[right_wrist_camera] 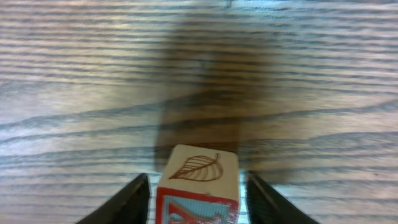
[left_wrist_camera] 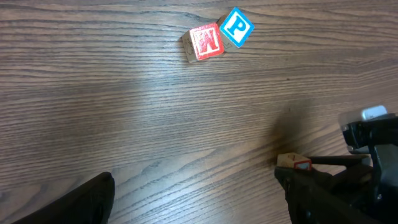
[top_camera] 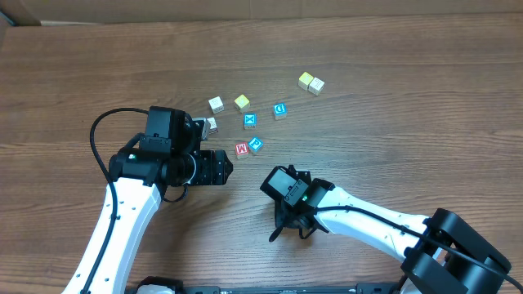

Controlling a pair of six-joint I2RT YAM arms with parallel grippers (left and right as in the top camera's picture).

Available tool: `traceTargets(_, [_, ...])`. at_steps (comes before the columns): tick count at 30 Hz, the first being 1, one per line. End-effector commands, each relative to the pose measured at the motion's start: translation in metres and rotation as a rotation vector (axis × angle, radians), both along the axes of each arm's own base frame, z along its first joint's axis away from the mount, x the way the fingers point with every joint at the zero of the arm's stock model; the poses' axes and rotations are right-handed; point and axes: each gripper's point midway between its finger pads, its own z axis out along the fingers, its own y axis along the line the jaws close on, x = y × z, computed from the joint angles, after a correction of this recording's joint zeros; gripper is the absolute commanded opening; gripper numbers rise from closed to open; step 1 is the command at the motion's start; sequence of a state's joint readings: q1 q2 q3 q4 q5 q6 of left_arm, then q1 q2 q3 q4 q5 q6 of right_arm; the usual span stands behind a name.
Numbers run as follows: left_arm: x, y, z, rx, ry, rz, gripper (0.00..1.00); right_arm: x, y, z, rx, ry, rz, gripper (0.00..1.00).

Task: Flip 3 blocks

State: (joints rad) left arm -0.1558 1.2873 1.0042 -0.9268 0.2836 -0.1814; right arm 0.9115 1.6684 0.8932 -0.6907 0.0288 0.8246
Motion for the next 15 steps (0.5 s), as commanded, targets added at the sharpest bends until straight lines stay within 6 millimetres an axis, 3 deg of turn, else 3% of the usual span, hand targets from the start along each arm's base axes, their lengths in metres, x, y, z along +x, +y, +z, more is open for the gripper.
traceTargets(1, [-0.002, 0.000, -0.003, 0.004, 0.009, -0.004, 0.82, 0.022, 0.003, 0.024, -0.015, -0.104, 0.011, 0.55])
traceTargets(5, [-0.002, 0.000, -0.003, 0.004, 0.010, -0.004, 0.82, 0.043, 0.006, 0.060, -0.058, -0.186, 0.023, 0.61])
traceTargets(10, [-0.002, 0.000, -0.003, 0.004, 0.010, -0.004, 0.83, 0.059, 0.027, 0.102, -0.001, -0.236, 0.059, 0.64])
traceTargets(15, [-0.002, 0.000, -0.003, 0.004, 0.010, -0.004, 0.84, 0.075, 0.048, 0.117, 0.101, -0.282, 0.045, 0.85])
